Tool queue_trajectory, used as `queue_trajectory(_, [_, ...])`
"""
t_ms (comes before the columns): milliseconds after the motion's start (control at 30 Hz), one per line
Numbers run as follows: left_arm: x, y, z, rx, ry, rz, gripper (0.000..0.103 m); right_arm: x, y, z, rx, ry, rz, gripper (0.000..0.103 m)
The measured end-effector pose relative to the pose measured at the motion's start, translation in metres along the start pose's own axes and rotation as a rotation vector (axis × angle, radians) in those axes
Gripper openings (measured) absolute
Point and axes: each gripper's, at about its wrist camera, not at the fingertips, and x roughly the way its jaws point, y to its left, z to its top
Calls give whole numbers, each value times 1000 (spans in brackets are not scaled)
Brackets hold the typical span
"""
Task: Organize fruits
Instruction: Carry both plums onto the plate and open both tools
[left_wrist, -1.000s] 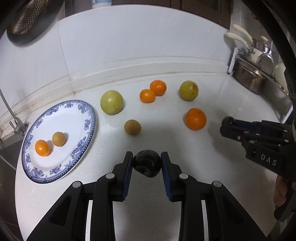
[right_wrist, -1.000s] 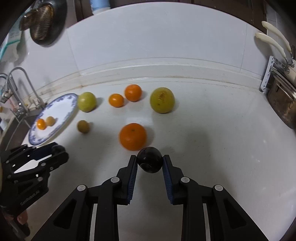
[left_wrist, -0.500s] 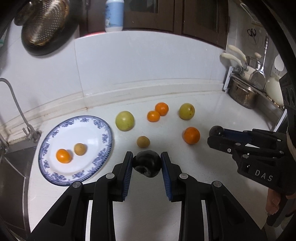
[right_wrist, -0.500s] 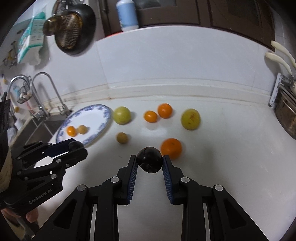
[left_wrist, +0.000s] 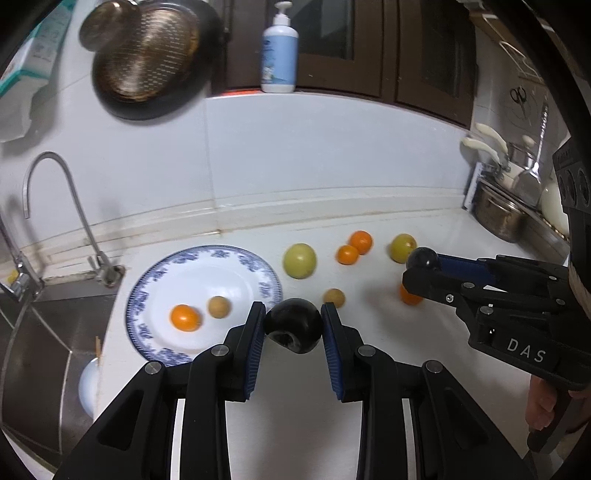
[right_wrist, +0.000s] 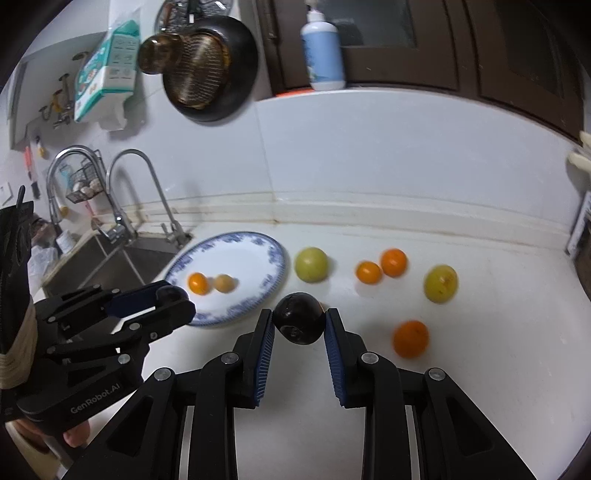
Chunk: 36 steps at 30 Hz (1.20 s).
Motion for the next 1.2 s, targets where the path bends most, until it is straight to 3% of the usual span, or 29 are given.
queue_trajectory(433, [-5,49,2,-26,-14,113,30,32,45,23,-77,3,77,29])
queue_trajectory(767, [12,85,10,-44,13,151,30,73,65,45,-122,39,105,29])
queue_trajectory(1200, [63,122,19,-51,120,157,30,141,74,63,-154,150,92,29])
